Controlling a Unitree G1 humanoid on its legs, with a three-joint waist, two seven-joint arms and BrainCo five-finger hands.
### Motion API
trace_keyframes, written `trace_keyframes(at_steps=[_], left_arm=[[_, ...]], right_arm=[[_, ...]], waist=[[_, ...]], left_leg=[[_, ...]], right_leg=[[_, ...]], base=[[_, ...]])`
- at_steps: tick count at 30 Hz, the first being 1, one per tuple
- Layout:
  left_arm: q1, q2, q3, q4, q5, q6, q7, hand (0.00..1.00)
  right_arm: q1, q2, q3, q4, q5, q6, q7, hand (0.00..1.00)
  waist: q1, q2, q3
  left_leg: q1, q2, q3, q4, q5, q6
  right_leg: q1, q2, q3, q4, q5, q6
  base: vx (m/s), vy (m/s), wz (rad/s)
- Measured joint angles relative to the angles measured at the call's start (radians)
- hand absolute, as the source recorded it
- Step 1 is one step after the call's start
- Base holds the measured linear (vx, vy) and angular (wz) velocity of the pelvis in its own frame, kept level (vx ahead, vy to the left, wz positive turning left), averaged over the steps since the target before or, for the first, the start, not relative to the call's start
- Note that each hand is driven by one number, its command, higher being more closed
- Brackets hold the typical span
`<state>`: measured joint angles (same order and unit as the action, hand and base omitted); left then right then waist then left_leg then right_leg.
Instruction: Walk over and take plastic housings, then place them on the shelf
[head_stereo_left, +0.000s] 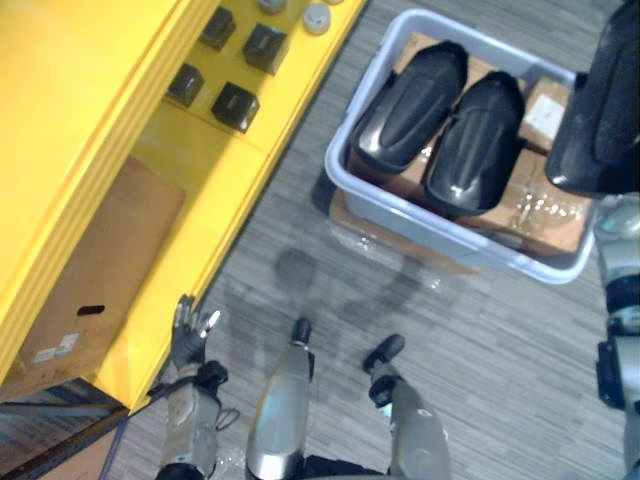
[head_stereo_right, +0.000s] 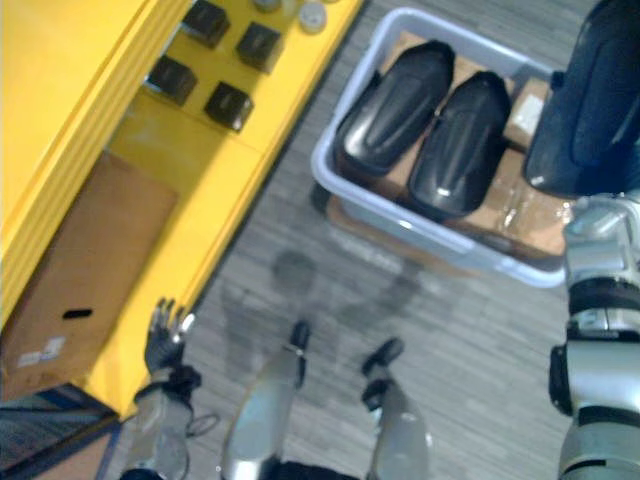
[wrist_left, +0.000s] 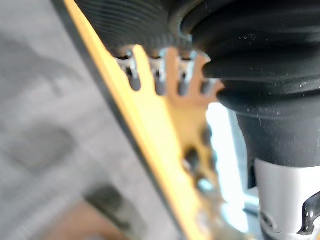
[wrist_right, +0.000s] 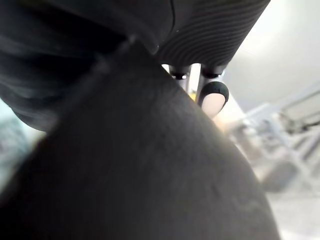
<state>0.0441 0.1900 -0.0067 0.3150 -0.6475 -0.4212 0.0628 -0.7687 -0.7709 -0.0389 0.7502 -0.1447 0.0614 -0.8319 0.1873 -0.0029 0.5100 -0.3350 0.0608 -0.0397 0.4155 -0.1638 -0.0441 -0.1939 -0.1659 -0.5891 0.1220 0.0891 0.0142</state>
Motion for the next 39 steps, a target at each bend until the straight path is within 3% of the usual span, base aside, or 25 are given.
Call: trace_keyframes(at_steps=[1, 2, 3, 6, 8, 11, 17, 20, 24, 30, 39], left_arm=[[0.002, 0.001, -0.001, -0.022, 0.0, 0.014, -0.01, 0.0], [0.004, 0.004, -0.014, -0.053, 0.0, 0.042, -0.044, 0.0], [0.004, 0.012, -0.031, -0.077, 0.001, 0.071, -0.073, 0.0], [-0.019, 0.035, -0.12, -0.138, 0.066, 0.153, -0.111, 0.0], [-0.033, 0.027, -0.15, -0.17, 0.067, 0.2, -0.124, 0.0], [-0.075, 0.013, -0.171, -0.201, 0.066, 0.261, -0.131, 0.0], [-0.186, -0.019, -0.222, -0.226, 0.054, 0.325, -0.136, 0.0], [-0.236, -0.043, -0.262, -0.226, 0.016, 0.329, -0.148, 0.0], [-0.277, -0.068, -0.302, -0.242, -0.006, 0.329, -0.153, 0.0], [-0.276, -0.076, -0.321, -0.258, -0.023, 0.368, -0.151, 0.0], [-0.275, -0.08, -0.332, -0.258, -0.043, 0.38, -0.155, 0.0]], right_arm=[[0.024, 0.017, -0.01, -0.044, -0.012, -0.003, -0.004, 1.0], [0.074, 0.061, -0.021, -0.128, -0.04, -0.015, -0.018, 1.0], [0.133, 0.102, -0.02, -0.215, -0.07, -0.026, -0.022, 1.0], [0.279, 0.199, -0.02, -0.402, -0.175, -0.064, -0.022, 1.0], [0.351, 0.255, -0.02, -0.485, -0.231, -0.081, -0.021, 1.0], [0.419, 0.322, -0.017, -0.574, -0.312, -0.125, -0.017, 1.0], [0.446, 0.36, 0.036, -0.664, -0.349, -0.222, 0.032, 1.0], [0.448, 0.388, 0.093, -0.664, -0.382, -0.282, 0.071, 1.0], [0.46, 0.428, 0.153, -0.663, -0.386, -0.321, 0.1, 1.0], [0.474, 0.464, 0.18, -0.657, -0.386, -0.34, 0.124, 1.0], [0.492, 0.48, 0.262, -0.592, -0.404, -0.35, 0.159, 1.0]], waist=[[-0.008, -0.009, -0.005], [-0.016, -0.034, -0.025], [-0.024, -0.06, -0.066], [-0.048, -0.104, -0.136], [-0.064, -0.111, -0.199], [-0.091, -0.1, -0.27], [-0.113, -0.068, -0.343], [-0.123, -0.058, -0.367], [-0.134, -0.057, -0.369], [-0.136, -0.052, -0.392], [-0.144, -0.036, -0.42]], left_leg=[[0.013, 0.0, 0.002, -0.007, 0.0, 0.0], [0.038, 0.002, 0.018, -0.026, 0.0, 0.0], [0.044, 0.006, 0.033, -0.038, 0.0, -0.001], [0.119, 0.005, 0.059, -0.093, 0.0, -0.001], [0.152, 0.001, 0.077, -0.127, 0.0, -0.001], [0.211, -0.005, 0.097, -0.174, 0.003, -0.003], [0.299, -0.008, 0.137, -0.251, 0.014, -0.011], [0.33, -0.011, 0.16, -0.271, 0.014, -0.011], [0.354, -0.016, 0.159, -0.281, 0.016, -0.007], [0.354, -0.023, 0.158, -0.288, 0.028, 0.0], [0.353, -0.024, 0.156, -0.304, 0.045, 0.001]], right_leg=[[0.012, 0.002, 0.001, -0.006, 0.001, 0.001], [0.023, 0.004, 0.013, -0.017, 0.002, 0.003], [0.023, 0.01, 0.023, -0.035, 0.006, 0.007], [0.079, 0.018, 0.039, -0.083, 0.015, 0.015], [0.099, 0.018, 0.044, -0.102, 0.018, 0.019], [0.143, 0.021, 0.054, -0.142, 0.026, 0.03], [0.195, 0.033, 0.088, -0.202, 0.05, 0.033], [0.203, 0.031, 0.108, -0.202, 0.052, 0.036], [0.222, 0.027, 0.109, -0.202, 0.053, 0.039], [0.222, 0.02, 0.105, -0.203, 0.055, 0.042], [0.22, 0.021, 0.098, -0.212, 0.059, 0.037]], base=[[0.03, 0.001, -0.11], [0.04, 0.008, -0.25], [0.05, 0.014, -0.26], [0.08, 0.026, -0.2], [0.1, 0.046, -0.16], [0.1, 0.053, -0.12], [0.07, 0.062, -0.19], [0.02, 0.081, -0.19], [-0.02, 0.077, -0.02], [-0.05, 0.044, 0.03], [-0.06, 0.025, 0.01]])
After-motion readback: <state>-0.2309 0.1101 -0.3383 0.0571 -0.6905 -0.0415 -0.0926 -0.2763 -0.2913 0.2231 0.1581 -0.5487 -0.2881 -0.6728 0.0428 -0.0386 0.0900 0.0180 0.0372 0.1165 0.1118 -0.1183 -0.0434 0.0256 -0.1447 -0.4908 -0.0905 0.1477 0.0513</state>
